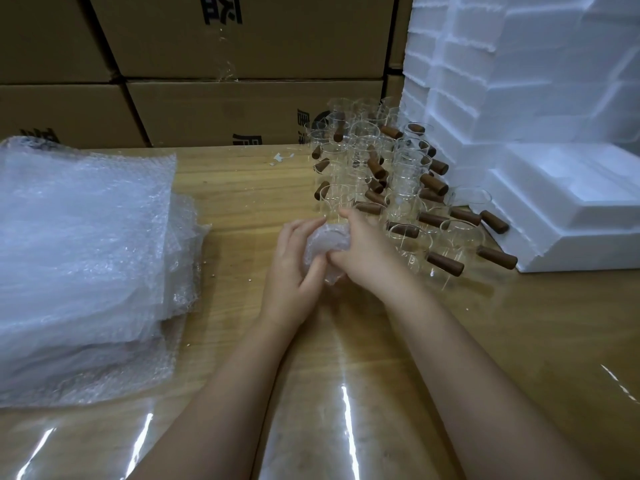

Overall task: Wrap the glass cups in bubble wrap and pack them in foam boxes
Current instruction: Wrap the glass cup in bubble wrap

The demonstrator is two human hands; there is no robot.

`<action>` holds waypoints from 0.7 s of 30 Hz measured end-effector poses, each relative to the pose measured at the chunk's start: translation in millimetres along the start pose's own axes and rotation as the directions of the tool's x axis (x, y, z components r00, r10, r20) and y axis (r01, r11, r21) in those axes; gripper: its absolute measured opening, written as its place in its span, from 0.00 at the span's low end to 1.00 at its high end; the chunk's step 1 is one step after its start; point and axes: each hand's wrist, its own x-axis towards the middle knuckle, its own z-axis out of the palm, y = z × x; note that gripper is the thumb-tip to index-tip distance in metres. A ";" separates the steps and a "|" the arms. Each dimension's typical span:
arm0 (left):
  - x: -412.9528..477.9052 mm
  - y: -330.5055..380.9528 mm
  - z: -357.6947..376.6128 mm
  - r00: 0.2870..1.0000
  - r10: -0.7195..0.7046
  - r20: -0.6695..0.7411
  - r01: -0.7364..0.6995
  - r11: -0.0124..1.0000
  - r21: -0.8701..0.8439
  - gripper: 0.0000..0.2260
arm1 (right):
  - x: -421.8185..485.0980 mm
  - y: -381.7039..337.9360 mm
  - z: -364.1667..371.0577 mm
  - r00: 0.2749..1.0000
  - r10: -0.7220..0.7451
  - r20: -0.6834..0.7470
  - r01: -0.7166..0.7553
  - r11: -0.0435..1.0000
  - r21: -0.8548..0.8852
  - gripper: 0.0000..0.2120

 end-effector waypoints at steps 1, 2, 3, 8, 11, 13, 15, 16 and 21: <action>0.3 -0.1 0.5 0.998 -0.061 -0.014 0.061 0.998 -0.024 0.19 | -0.8 -1.1 1.5 1.000 0.005 -0.009 -0.005 1.000 -0.015 0.34; 0.2 0.0 0.6 0.992 -0.124 -0.026 0.123 0.991 -0.057 0.18 | -1.6 -2.0 2.8 1.000 0.011 -0.015 -0.011 1.000 -0.020 0.34; 0.0 -0.4 0.7 0.983 -0.181 -0.037 0.177 0.981 -0.083 0.17 | -2.2 -2.5 3.7 1.000 0.015 -0.021 -0.016 1.000 -0.022 0.33; 0.6 -7.6 1.9 0.932 -0.361 -0.045 0.358 0.932 -0.059 0.18 | 0.0 1.3 3.3 0.999 0.016 -0.040 -0.019 0.998 -0.067 0.29; 2.5 -13.4 3.3 0.917 -0.399 -0.023 0.398 0.917 -0.040 0.18 | 2.7 5.9 2.4 0.999 0.027 -0.043 -0.030 0.996 -0.081 0.26; 3.7 -16.4 3.2 0.897 -0.441 -0.010 0.441 0.897 -0.037 0.19 | 3.5 8.5 4.2 0.999 0.031 -0.032 -0.033 0.997 -0.071 0.25; 5.1 -18.1 3.5 0.880 -0.475 0.000 0.475 0.879 -0.029 0.19 | 4.5 11.3 6.7 0.999 0.033 -0.040 -0.035 0.998 -0.046 0.25; 5.6 -18.0 4.0 0.874 -0.487 0.006 0.487 0.874 -0.016 0.20 | 5.1 12.5 7.4 0.998 0.036 -0.048 -0.038 0.999 -0.030 0.25; 6.0 -17.0 2.6 0.865 -0.498 0.063 0.498 0.867 0.020 0.30 | 2.5 15.0 2.4 1.000 0.017 -0.025 -0.015 0.996 0.084 0.25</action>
